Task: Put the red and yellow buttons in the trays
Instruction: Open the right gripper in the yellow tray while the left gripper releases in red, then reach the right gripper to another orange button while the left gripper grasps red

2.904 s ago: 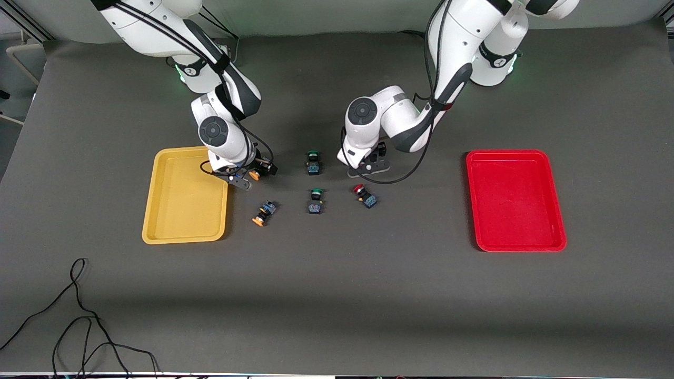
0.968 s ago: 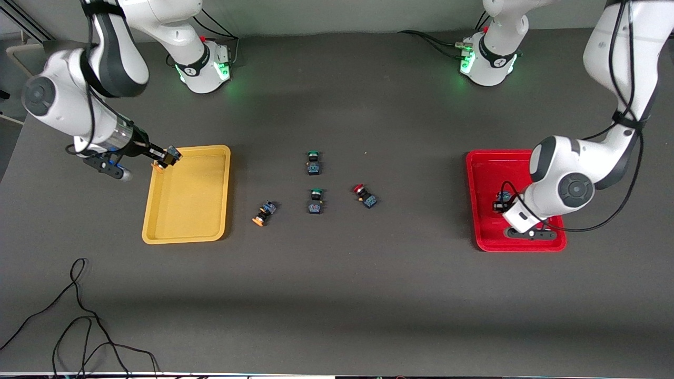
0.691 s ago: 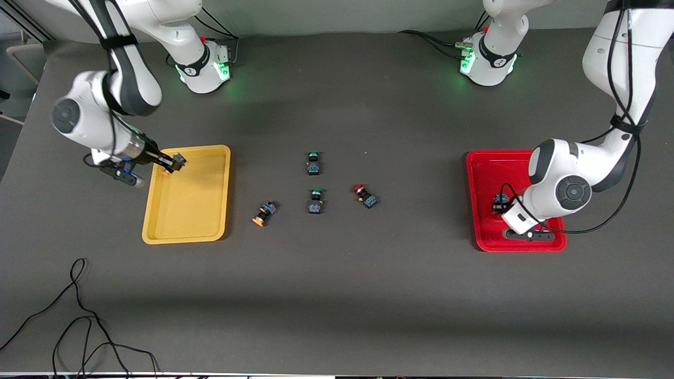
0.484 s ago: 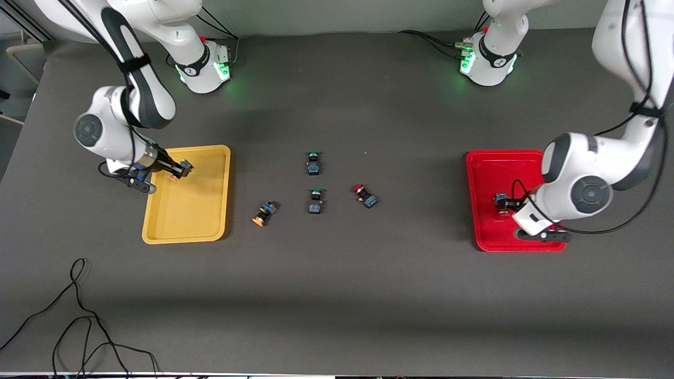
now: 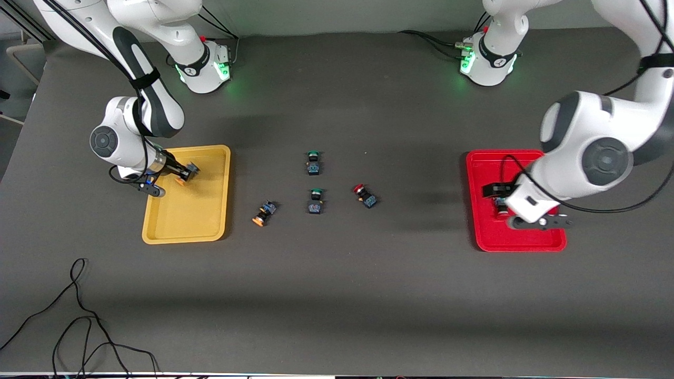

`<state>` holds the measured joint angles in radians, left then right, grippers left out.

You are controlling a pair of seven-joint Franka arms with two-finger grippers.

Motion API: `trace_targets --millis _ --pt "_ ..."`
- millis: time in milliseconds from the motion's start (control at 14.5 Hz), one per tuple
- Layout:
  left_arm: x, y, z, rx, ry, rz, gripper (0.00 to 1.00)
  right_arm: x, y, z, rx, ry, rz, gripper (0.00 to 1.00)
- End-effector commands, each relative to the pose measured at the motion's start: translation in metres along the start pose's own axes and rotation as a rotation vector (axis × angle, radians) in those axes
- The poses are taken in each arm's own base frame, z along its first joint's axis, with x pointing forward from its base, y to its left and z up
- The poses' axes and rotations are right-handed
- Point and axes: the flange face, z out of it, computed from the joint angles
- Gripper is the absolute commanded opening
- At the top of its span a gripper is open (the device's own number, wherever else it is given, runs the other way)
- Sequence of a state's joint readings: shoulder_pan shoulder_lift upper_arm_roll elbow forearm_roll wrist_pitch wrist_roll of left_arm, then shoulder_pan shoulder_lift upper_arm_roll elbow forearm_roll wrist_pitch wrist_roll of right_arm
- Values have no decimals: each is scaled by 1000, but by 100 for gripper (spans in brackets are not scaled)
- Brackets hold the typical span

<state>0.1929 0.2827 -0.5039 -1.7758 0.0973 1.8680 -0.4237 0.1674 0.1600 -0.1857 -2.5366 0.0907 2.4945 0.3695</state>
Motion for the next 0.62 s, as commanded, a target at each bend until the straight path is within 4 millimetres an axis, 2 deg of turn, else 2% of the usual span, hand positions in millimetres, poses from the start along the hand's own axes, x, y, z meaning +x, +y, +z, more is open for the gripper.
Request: trace_targets --millis 0,138,277,415,484,553 --pt "-19 88 3 -37 51 -134 100 3 -4 -12 27 16 -4 100" --pt "-37 153 10 -90 85 -248 100 3 -7 -35 50 37 -5 100" --pt "-52 208 27 -113 85 -318 100 9 -14 -71 75 56 -13 100" --pt "-69 249 61 -106 89 -349 100 18 -25 -114 98 77 -8 100" --pt "-71 262 84 -105 96 -389 100 20 -41 -138 108 88 0 100" --pt "-73 271 110 -82 106 -416 100 18 -67 -164 113 95 -2 100"
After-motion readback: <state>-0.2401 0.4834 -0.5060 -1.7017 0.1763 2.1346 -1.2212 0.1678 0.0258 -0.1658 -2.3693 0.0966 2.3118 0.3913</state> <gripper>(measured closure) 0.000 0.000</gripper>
